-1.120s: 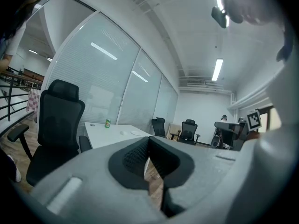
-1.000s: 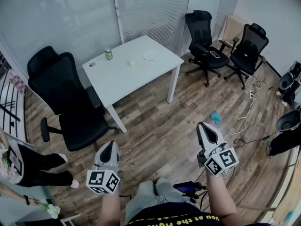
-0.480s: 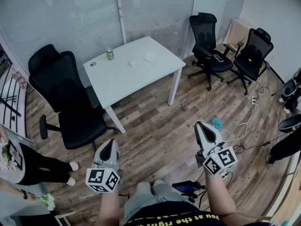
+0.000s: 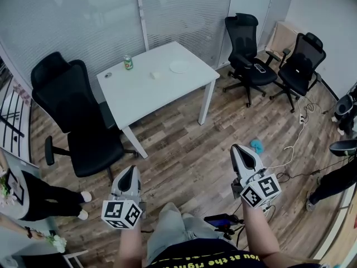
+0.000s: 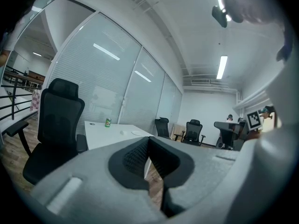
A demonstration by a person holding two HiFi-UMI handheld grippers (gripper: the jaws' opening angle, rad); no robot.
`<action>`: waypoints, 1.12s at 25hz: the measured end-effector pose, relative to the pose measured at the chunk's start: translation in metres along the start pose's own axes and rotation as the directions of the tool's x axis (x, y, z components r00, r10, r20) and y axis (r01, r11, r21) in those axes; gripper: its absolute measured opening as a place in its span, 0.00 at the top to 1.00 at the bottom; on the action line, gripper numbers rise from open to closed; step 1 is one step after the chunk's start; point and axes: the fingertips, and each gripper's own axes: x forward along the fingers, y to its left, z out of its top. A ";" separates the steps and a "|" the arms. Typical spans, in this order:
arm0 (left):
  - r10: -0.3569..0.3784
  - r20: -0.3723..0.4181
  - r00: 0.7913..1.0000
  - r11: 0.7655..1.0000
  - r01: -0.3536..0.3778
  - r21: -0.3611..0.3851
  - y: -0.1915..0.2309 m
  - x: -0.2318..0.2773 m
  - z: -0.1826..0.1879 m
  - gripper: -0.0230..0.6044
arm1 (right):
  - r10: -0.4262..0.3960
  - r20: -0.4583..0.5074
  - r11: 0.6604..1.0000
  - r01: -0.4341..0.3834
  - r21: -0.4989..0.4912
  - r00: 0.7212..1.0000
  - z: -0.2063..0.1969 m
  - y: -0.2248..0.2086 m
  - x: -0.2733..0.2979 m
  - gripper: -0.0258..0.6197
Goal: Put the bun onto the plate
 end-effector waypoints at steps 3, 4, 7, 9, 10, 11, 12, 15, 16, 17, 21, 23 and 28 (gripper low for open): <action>0.001 -0.005 1.000 1.000 -0.001 0.000 0.002 0.007 0.000 0.96 | 0.000 -0.005 1.000 0.000 0.008 1.000 -0.003 -0.004 0.007 0.95; 0.002 -0.006 1.000 1.000 -0.002 0.000 0.004 0.010 0.000 0.96 | -0.001 -0.005 1.000 0.001 0.011 1.000 -0.004 -0.006 0.009 0.95; 0.003 -0.008 1.000 1.000 -0.003 0.000 0.008 0.019 0.001 0.96 | 0.001 -0.004 1.000 -0.001 0.011 1.000 -0.003 -0.010 0.018 0.95; 0.001 -0.008 1.000 1.000 -0.001 0.000 0.009 0.027 0.001 0.96 | 0.001 -0.002 1.000 -0.001 0.011 1.000 -0.003 -0.014 0.023 0.95; -0.001 -0.009 1.000 1.000 0.001 0.000 0.010 0.031 0.001 0.96 | 0.000 -0.002 1.000 0.000 0.013 1.000 -0.004 -0.016 0.026 0.95; -0.004 -0.009 1.000 1.000 0.004 0.000 0.012 0.036 0.002 0.96 | -0.003 -0.003 1.000 0.003 0.015 1.000 -0.004 -0.018 0.028 0.95; -0.006 -0.011 1.000 1.000 0.006 -0.001 0.013 0.041 0.003 0.96 | -0.007 -0.004 1.000 0.007 0.017 1.000 -0.005 -0.021 0.031 0.95; -0.015 -0.016 1.000 1.000 0.015 -0.001 0.018 0.056 0.004 0.96 | -0.017 -0.010 1.000 0.017 0.020 1.000 -0.008 -0.028 0.041 0.95; -0.016 -0.016 1.000 1.000 0.016 0.001 0.021 0.061 0.005 0.96 | -0.018 -0.012 1.000 0.018 0.021 1.000 -0.009 -0.030 0.046 0.95; -0.018 -0.016 1.000 1.000 0.018 0.002 0.024 0.066 0.006 0.96 | -0.019 -0.012 1.000 0.020 0.022 1.000 -0.011 -0.032 0.052 0.95; -0.027 -0.019 0.999 1.000 0.027 -0.009 0.033 0.089 0.006 0.96 | -0.029 -0.015 0.999 0.029 0.020 0.999 -0.013 -0.043 0.074 0.95; -0.029 -0.022 0.999 1.000 0.028 -0.010 0.042 0.103 0.010 0.96 | -0.030 -0.020 0.999 0.031 0.023 0.999 -0.014 -0.047 0.089 0.95; -0.032 -0.025 0.999 0.999 0.032 -0.012 0.061 0.134 0.020 0.96 | -0.020 -0.043 1.000 0.021 0.022 0.999 -0.018 -0.053 0.126 0.95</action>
